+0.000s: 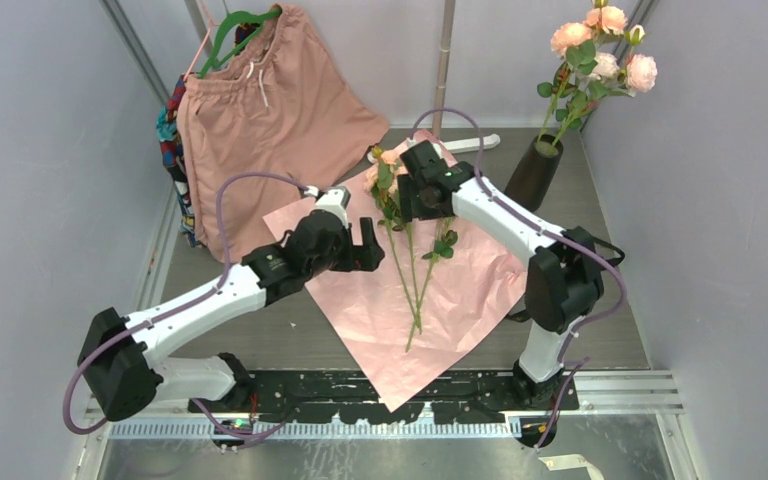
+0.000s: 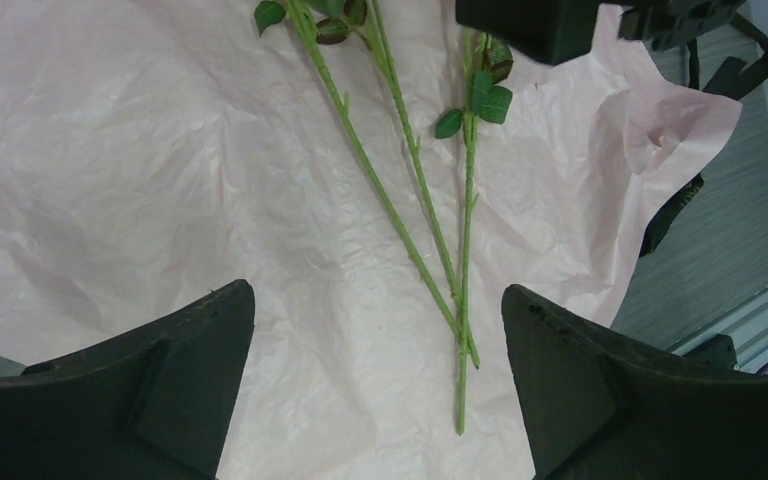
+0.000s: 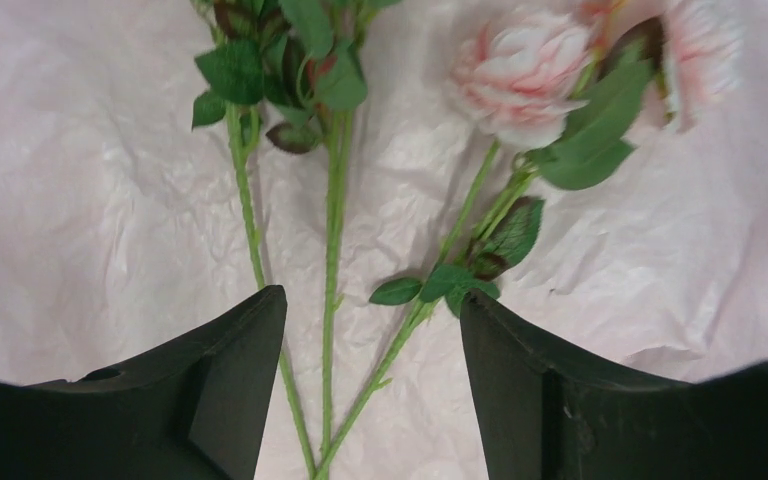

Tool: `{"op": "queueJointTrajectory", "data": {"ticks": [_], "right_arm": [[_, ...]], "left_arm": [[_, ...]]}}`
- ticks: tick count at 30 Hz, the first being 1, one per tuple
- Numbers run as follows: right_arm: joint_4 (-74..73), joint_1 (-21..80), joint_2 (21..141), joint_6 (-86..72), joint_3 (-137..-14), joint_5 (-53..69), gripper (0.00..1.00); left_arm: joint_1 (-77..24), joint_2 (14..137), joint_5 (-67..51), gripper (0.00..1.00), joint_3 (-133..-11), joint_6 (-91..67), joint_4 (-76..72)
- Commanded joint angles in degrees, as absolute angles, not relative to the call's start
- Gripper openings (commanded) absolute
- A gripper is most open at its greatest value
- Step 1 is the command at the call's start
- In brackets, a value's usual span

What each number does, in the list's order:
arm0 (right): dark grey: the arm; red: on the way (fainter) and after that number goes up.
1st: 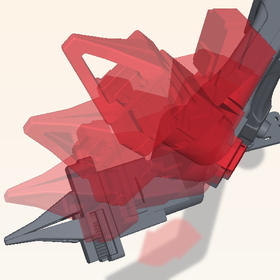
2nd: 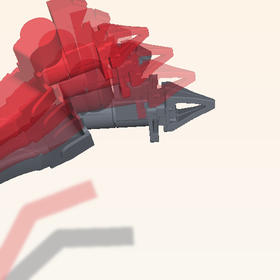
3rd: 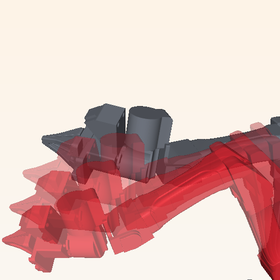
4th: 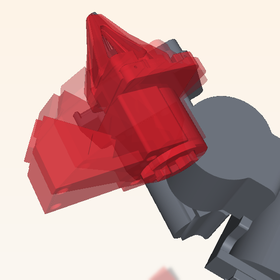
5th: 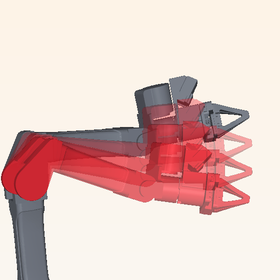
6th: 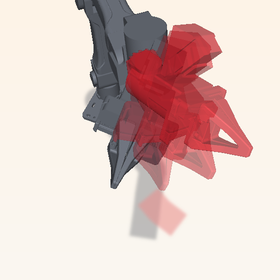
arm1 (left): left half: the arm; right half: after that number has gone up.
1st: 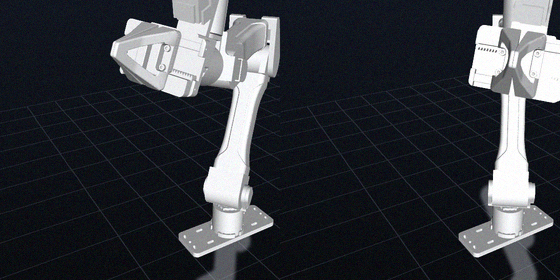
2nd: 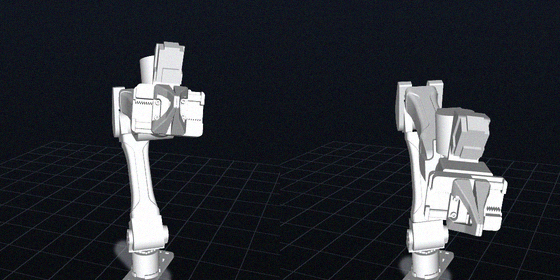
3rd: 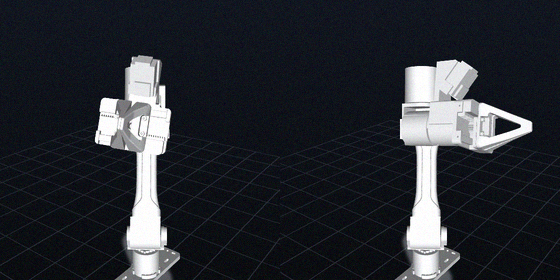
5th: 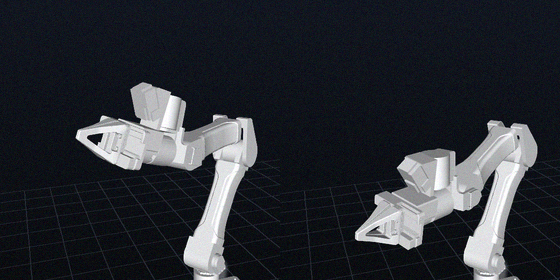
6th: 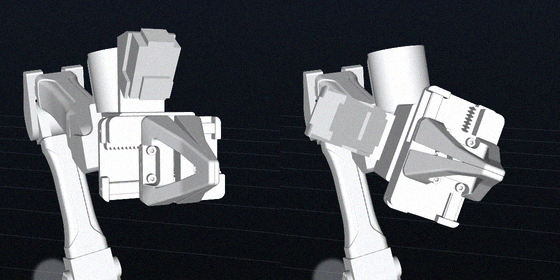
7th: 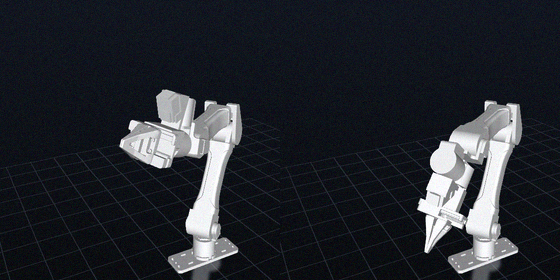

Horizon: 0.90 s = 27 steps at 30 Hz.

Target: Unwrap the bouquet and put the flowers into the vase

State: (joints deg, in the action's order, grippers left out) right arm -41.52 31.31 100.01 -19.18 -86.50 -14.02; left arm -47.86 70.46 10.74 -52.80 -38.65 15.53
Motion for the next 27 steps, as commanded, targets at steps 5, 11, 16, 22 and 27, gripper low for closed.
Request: {"op": "queueJointTrajectory", "data": {"ticks": [5,11,16,22,27], "right_arm": [[-42.07,34.4,105.06,-23.58,-88.81,-13.62,0.64],[-41.77,35.41,105.77,-25.81,-87.31,-16.03,0.59],[-41.01,35.36,103.32,-27.8,-83.14,-16.12,0.59],[-39.49,35.38,102.15,-29.85,-78.23,-16.68,0.59],[-38.86,35.34,100.51,-30.86,-75.95,-17.86,0.59]], "left_arm": [[-47.55,67.58,12.57,0.93,-50.66,-39.66,14.79],[-47.42,67.38,11.97,0.93,-49.56,-39.66,14.27],[-47.22,67.67,9.9,0.93,-48.52,-40.31,12.23],[-47.2,67.4,7.7,0.93,-47.55,-40.96,11.01],[-47.2,66.48,7.67,0.92,-46.64,-40.87,11.34]]}}
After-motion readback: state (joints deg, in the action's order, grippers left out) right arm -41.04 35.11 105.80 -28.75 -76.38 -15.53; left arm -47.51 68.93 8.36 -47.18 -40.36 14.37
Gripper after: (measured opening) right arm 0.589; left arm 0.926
